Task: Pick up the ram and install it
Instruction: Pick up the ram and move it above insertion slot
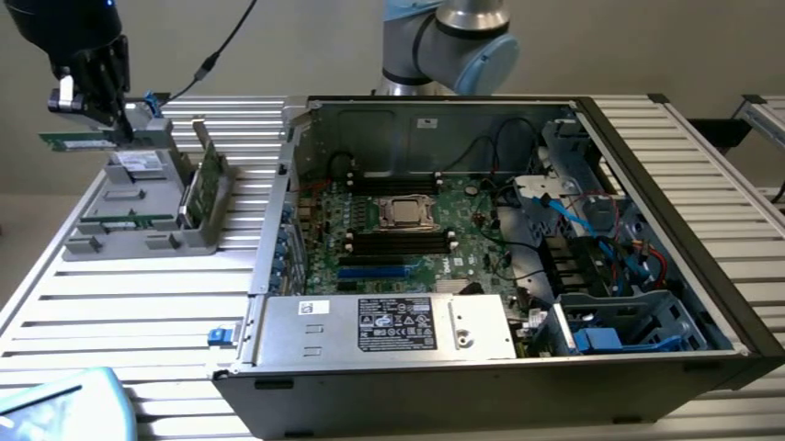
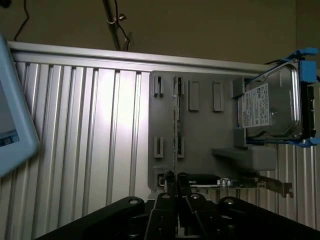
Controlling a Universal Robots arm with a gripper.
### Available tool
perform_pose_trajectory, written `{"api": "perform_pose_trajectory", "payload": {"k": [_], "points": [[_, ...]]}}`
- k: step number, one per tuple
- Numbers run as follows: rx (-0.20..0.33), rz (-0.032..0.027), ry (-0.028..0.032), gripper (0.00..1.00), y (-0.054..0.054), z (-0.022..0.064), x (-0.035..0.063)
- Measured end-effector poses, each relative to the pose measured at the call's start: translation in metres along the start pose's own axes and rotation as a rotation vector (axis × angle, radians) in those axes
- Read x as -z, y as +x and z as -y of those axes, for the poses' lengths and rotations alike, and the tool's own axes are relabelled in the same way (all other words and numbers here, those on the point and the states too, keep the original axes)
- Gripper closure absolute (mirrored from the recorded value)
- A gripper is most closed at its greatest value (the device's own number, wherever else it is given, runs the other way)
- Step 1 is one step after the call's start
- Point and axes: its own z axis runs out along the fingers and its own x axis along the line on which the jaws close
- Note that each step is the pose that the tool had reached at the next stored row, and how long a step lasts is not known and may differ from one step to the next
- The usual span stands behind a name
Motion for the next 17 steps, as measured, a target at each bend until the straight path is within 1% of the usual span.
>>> {"api": "perform_pose_trajectory", "payload": {"k": [5,12,17], "points": [[-0.001,0.0008,-0.0080,0.87,0.000,0.0102,0.0079],[-0.002,0.0043,-0.0196,0.87,0.001,0.0291,0.0160],[-0.002,0.0064,-0.0294,0.87,0.001,0.0421,0.0210]]}}
